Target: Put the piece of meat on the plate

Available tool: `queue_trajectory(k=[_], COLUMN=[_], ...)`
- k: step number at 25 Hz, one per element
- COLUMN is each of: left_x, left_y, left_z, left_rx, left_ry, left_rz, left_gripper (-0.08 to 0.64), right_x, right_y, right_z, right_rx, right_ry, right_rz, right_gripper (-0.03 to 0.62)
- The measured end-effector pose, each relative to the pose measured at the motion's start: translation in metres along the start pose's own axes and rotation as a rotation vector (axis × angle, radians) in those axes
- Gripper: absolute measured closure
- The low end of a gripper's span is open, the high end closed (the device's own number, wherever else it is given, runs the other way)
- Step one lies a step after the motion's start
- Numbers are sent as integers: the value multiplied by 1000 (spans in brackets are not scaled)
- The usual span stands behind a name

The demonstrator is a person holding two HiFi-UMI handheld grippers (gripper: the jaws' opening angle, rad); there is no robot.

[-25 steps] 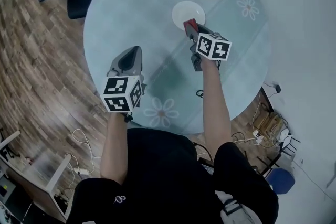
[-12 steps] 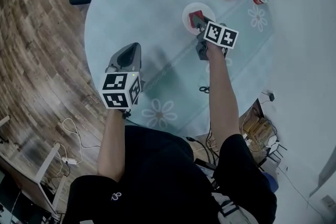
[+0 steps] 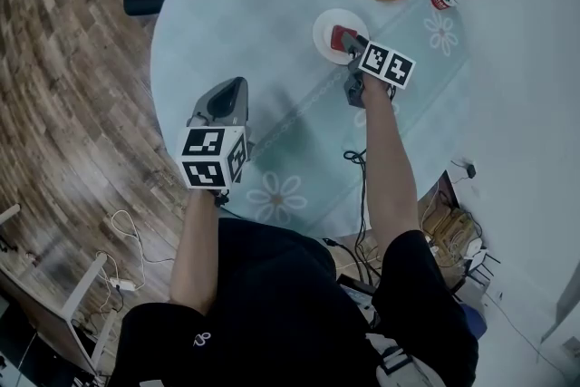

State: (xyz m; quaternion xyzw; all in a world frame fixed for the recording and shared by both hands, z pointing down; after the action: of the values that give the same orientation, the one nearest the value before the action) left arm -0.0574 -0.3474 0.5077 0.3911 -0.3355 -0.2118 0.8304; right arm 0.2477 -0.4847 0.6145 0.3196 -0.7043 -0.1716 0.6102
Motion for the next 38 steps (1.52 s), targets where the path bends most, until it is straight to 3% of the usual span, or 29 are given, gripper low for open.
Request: queue_trajectory(k=[3, 8, 11, 13, 15, 18, 22, 27, 34, 38], left_x=[-7, -16, -20, -23, -26, -31, -40, -45, -59, -64], left_y=[-7, -30, -52, -66, -80, -94, -90, -72, -63, -62], left_z=[-13, -47, -75, -100, -125, -155, -196, -229, -242, -243], left_rx=[28, 98, 206, 318, 406, 453, 494, 481, 493, 485], left_ry=[8, 40, 56, 50, 44, 12, 10, 68, 76, 83], left_rz=[-16, -79, -119, -140, -167, -228, -287, -327, -323, -347], left_gripper=[568, 568, 568, 568, 568, 566, 568, 566, 566, 566], right_x=[-26, -110, -172, -218, -260, -308, -351, -377, -398, -409], right_y=[-5, -11, -15, -15, -15, -10, 13, 35, 38, 35], right_z=[-3, 6, 15, 22, 29, 30, 24, 23, 24, 33], right_rx=[-6, -24, -118, -169, -173, -113, -44, -93, -136, -105], right_ry=[31, -10, 69, 89, 66, 21, 29, -23, -35, -126], right_rz=[-82, -313, -478, -585, -679, -777, -796, -765, -786, -794], right_gripper=[415, 496, 588, 588, 588, 588, 589, 589, 589, 589])
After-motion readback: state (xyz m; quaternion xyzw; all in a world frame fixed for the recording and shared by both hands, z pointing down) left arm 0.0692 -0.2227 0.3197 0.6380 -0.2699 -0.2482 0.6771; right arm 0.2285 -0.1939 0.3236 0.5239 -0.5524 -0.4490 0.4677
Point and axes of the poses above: the fingertips, and each gripper's own axes: x forward along the fingers, z to its left, y out of its underside, the point moved 5 cm from there along -x, backward along the fingers, and after that the axes turned 15 degrees about y, right-handed, at the moved point
